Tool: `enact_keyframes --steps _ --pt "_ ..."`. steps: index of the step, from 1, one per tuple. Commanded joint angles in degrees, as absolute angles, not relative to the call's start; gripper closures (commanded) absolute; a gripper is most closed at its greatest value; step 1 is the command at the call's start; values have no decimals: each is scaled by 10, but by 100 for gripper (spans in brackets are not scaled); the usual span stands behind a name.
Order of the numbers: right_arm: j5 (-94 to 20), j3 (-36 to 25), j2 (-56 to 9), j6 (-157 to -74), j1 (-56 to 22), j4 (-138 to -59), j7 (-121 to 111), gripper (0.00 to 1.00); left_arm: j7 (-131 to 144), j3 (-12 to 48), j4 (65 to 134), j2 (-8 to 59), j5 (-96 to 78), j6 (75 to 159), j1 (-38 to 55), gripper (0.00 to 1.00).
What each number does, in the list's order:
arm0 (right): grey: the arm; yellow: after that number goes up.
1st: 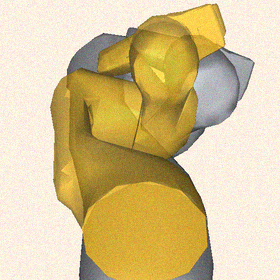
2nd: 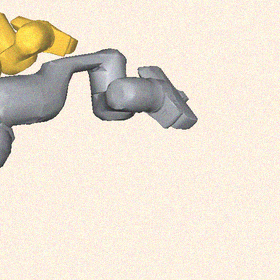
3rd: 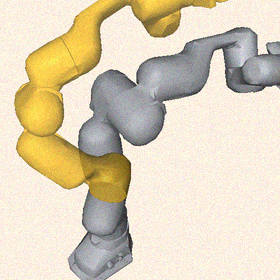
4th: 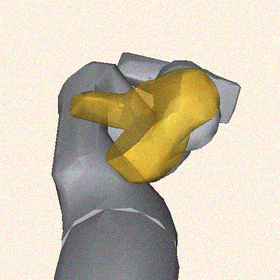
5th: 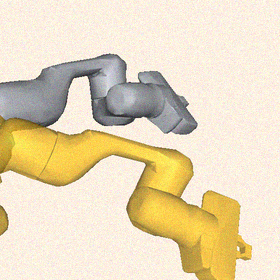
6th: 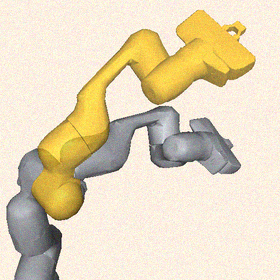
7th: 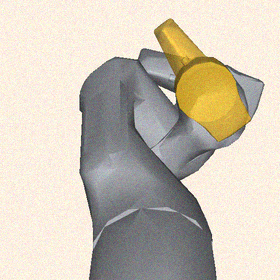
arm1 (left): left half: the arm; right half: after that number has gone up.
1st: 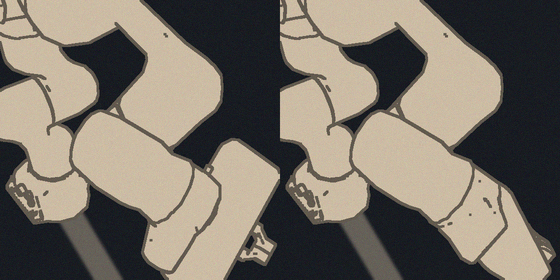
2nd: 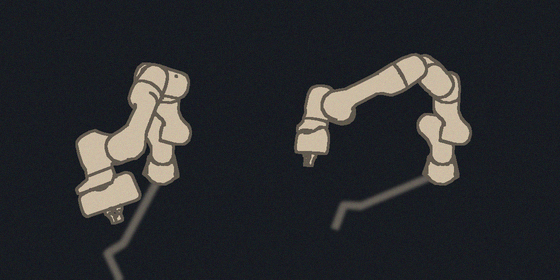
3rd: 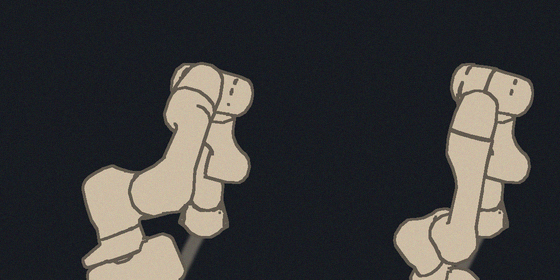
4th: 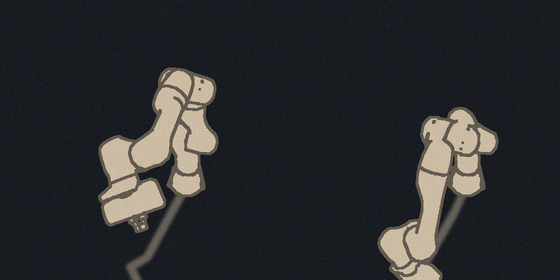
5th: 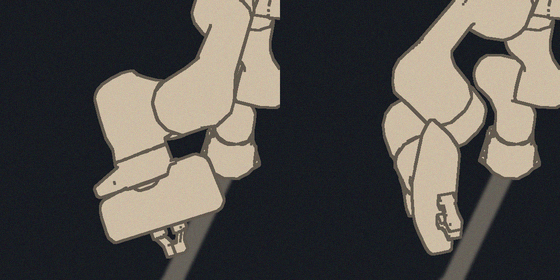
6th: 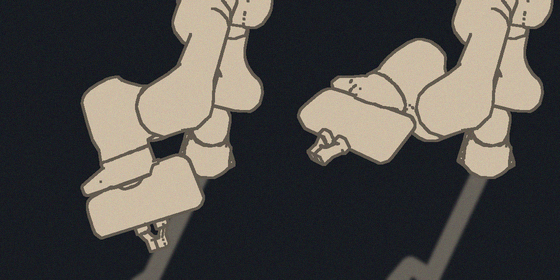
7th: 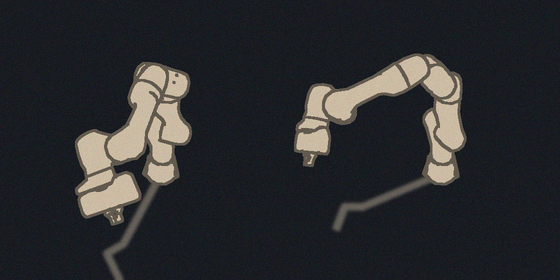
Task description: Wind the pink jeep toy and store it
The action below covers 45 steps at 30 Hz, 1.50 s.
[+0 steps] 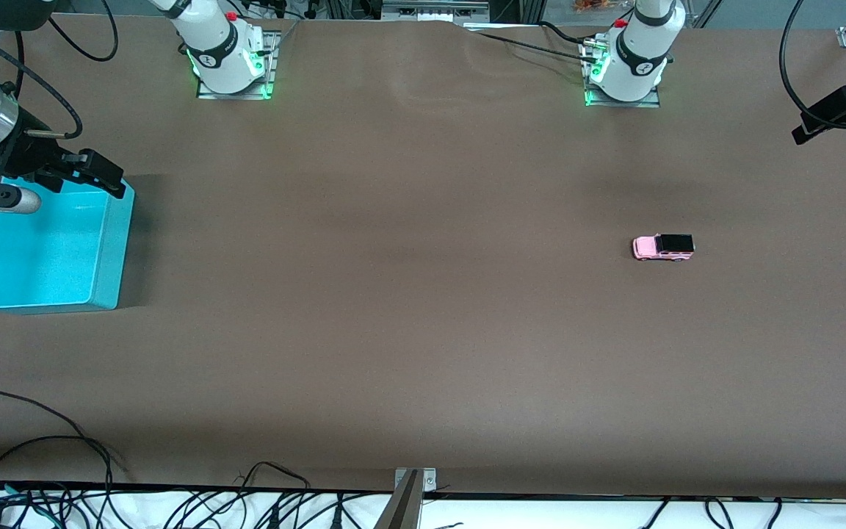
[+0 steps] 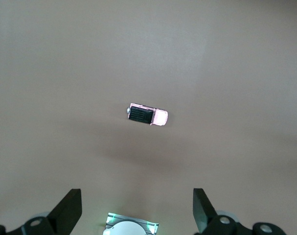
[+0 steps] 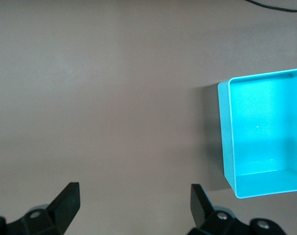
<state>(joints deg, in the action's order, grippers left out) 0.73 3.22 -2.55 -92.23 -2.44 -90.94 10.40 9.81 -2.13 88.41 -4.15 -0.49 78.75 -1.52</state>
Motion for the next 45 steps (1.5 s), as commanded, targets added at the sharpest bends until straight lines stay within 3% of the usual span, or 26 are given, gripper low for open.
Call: enact_keyframes --steps 1,7,14,29,45 --pt "1 34 -32 -918 -22 -895 100 0 100 -18 868 -36 -17 775 -17 0" --pt "1 33 -32 -918 -22 -895 100 0 98 -18 912 -68 -39 789 -25 0" --pt "1 33 -32 -918 -22 -894 101 0 97 -19 1022 -113 -38 904 -35 0" --pt "1 33 -36 -919 -22 -895 101 0 98 -25 1162 -96 -28 1042 -41 0" --pt "1 33 -37 -920 -21 -894 101 0 91 -24 1170 -44 -28 1048 -33 0"
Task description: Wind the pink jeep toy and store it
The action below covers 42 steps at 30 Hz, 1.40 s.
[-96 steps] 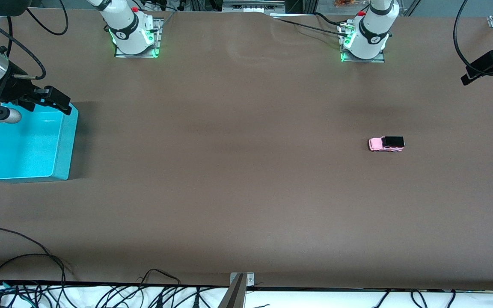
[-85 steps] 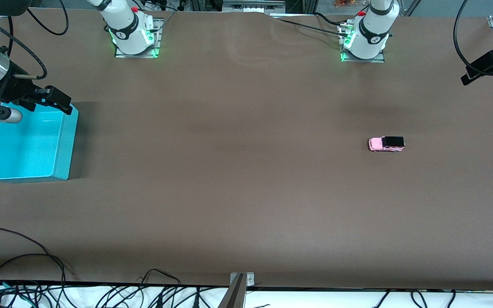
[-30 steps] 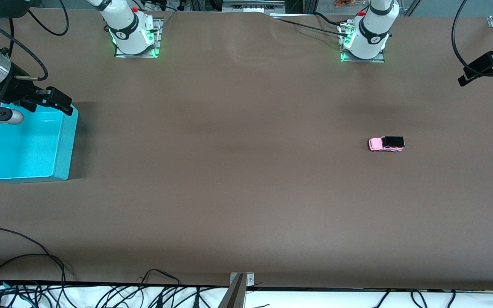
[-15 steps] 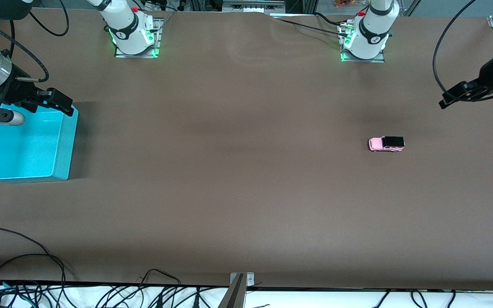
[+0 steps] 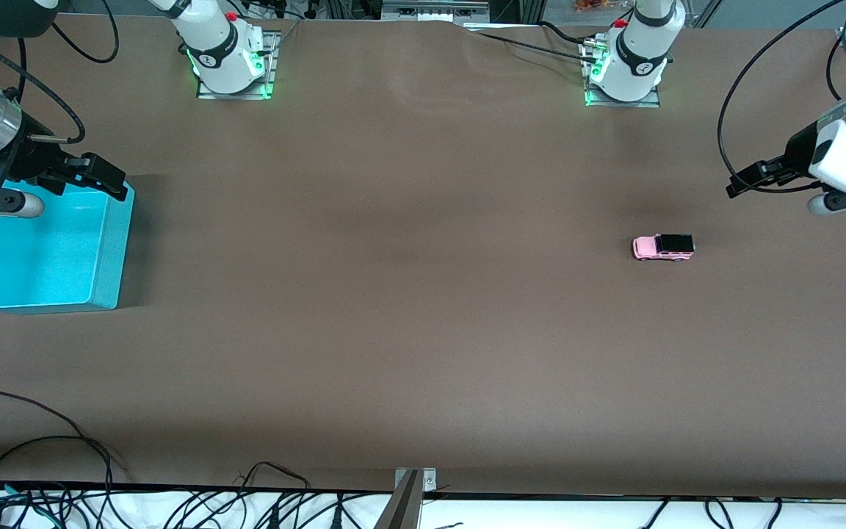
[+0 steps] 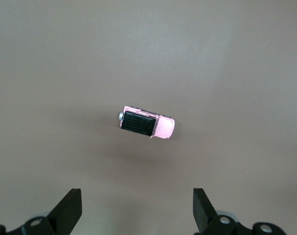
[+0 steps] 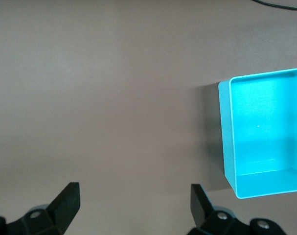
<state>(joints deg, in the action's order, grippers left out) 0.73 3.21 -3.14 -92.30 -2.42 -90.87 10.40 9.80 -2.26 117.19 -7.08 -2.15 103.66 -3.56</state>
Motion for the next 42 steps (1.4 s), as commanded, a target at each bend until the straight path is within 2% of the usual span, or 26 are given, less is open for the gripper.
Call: enact_keyframes --steps 1,5,15,24,31,42 --pt "1 33 -37 -920 -21 -894 101 0 91 -24 1171 -38 -28 1053 -33 0" --pt "2 33 -37 -920 -21 -894 100 0 91 -24 1189 -30 -28 1084 -33 0" --pt "2 33 -37 -920 -20 -894 100 0 34 -25 1281 -17 -28 1221 -33 0" --pt "4 33 -36 -919 -20 -894 100 0 26 -24 1310 32 -27 1274 -33 0" --pt "4 33 -36 -919 -20 -894 100 0 -35 -24 1348 45 -28 1345 -27 0" --pt "4 33 -36 -918 -20 -894 100 0 -268 -25 1364 54 -29 1363 -31 0"
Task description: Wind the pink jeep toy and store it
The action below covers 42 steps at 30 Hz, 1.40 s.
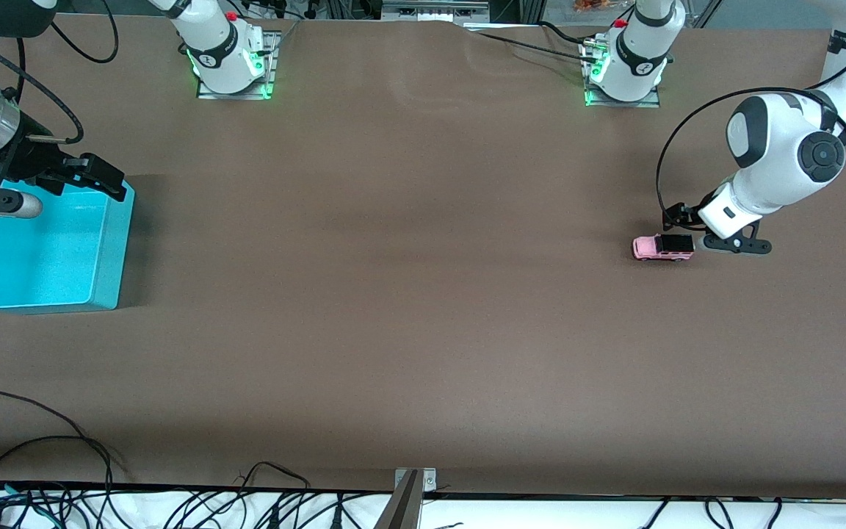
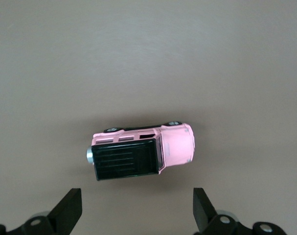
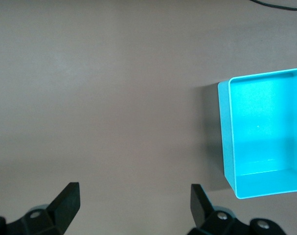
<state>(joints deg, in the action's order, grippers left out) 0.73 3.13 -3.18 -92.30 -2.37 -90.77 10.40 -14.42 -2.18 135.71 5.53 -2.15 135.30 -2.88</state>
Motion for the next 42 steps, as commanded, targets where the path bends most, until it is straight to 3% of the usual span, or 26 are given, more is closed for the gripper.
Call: enact_keyframes --steps 1,20,42 --pt "4 33 -36 -918 -20 -895 100 0 -287 -25 1364 54 -29 1363 -33 0" --pt "5 33 -37 -919 -20 -895 100 0 -757 -30 1368 121 -19 1473 -32 0" --pt "6 33 -40 -920 -19 -894 100 0 -883 -30 1373 171 38 1558 -27 3"
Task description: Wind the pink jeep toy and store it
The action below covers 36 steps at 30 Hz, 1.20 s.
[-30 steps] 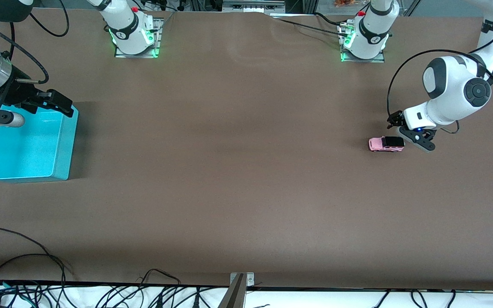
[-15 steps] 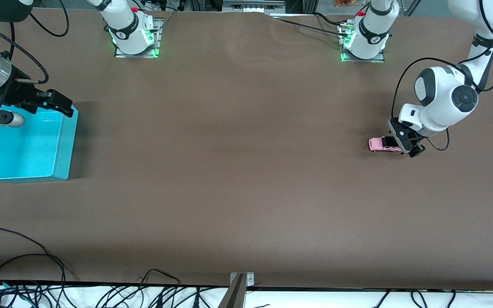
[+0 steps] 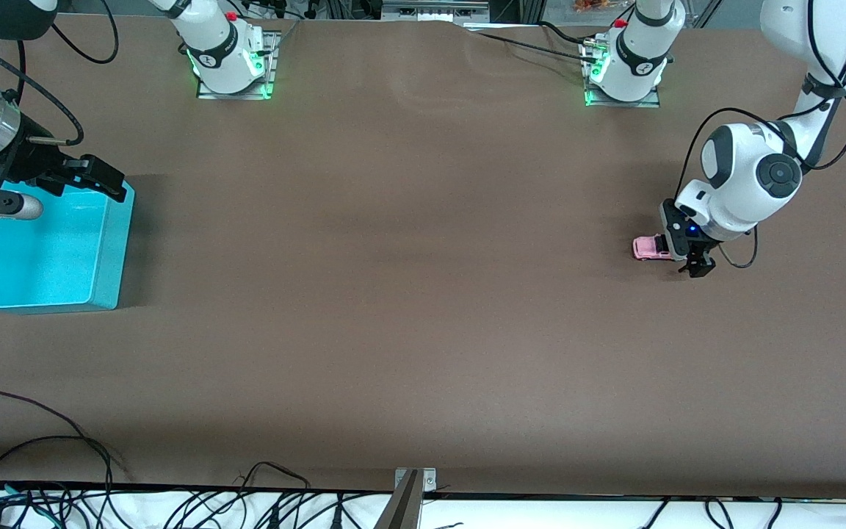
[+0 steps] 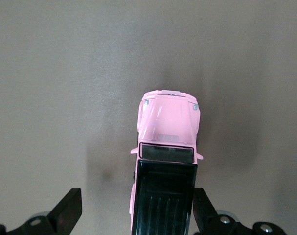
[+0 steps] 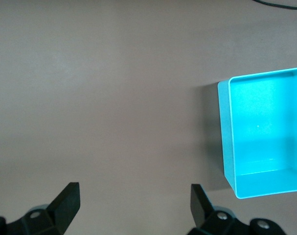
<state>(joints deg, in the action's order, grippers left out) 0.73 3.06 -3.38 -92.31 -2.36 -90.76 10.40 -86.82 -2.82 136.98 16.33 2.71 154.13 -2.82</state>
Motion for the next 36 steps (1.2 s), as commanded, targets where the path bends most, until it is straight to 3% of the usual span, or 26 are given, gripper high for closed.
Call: enact_keyframes --steps 1,3,6,11,14,17,36 --pt "6 33 -39 -920 -19 -895 100 0 -884 -30 1373 171 39 1558 -26 5" --pt "6 33 -39 -920 -19 -894 100 0 -892 -30 1373 171 39 1557 -26 17" --pt "6 33 -39 -919 -19 -894 100 0 -910 -30 1372 170 39 1558 -26 47" --pt "5 33 -39 -919 -19 -894 100 0 -934 -30 1371 165 39 1558 -20 80" --pt "6 33 -39 -919 -19 -895 100 0 -939 -30 1369 165 39 1557 -18 85" --pt "6 33 -40 -919 -19 -894 100 0 -939 -30 1368 163 39 1557 -18 100" --pt "6 32 -40 -913 -18 -895 96 0 -858 -26 1365 167 19 1531 -13 100"
